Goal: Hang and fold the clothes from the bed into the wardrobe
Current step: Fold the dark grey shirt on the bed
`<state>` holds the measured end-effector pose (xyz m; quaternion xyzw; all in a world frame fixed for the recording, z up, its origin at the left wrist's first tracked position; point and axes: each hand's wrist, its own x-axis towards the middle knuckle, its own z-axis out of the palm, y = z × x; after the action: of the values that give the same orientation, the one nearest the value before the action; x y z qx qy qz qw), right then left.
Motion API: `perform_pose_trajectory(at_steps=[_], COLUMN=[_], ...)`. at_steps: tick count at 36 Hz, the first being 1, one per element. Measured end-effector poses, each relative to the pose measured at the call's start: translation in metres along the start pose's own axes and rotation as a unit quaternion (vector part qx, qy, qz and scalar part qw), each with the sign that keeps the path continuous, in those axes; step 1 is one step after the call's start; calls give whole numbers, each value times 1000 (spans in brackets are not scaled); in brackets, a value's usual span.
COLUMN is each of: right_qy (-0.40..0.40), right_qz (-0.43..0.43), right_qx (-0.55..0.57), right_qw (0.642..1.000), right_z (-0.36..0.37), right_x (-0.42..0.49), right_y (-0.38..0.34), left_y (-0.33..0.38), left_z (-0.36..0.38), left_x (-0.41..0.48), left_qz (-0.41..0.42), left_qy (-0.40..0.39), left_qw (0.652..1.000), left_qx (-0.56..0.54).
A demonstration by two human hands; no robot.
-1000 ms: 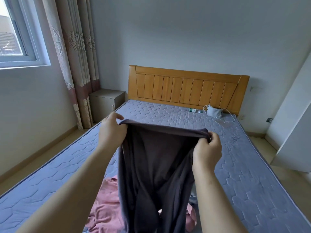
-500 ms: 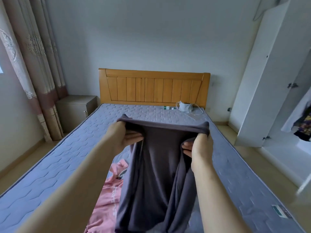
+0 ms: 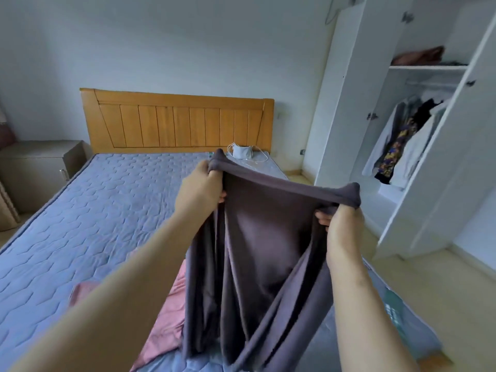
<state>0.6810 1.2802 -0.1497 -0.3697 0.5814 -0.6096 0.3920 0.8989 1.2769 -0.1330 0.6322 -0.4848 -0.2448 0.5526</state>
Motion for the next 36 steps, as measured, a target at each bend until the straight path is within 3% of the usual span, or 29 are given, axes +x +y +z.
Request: perform_pose_trajectory(at_steps=[3, 7, 13, 27, 36], right_qy=[26, 55, 72, 72, 82], right_qz=[-15, -72, -84, -114, -131], right_qx=[-48, -11, 27, -15, -64], right_qw=[998, 996, 993, 991, 986], right_z=[-20, -33, -41, -104, -128], right_x=[2, -4, 24, 165, 213], right_y=[-5, -2, 6, 12, 27], left_y=[2, 6, 21, 27, 13], left_z=[9, 29, 71, 213, 251], left_x=[-14, -20, -17, 32, 30], left_qz=[15, -23, -71, -20, -64], left_qy=[-12, -30, -55, 75, 104], left_qw=[999, 998, 979, 997, 990], left_qx=[36, -44, -185, -16, 68])
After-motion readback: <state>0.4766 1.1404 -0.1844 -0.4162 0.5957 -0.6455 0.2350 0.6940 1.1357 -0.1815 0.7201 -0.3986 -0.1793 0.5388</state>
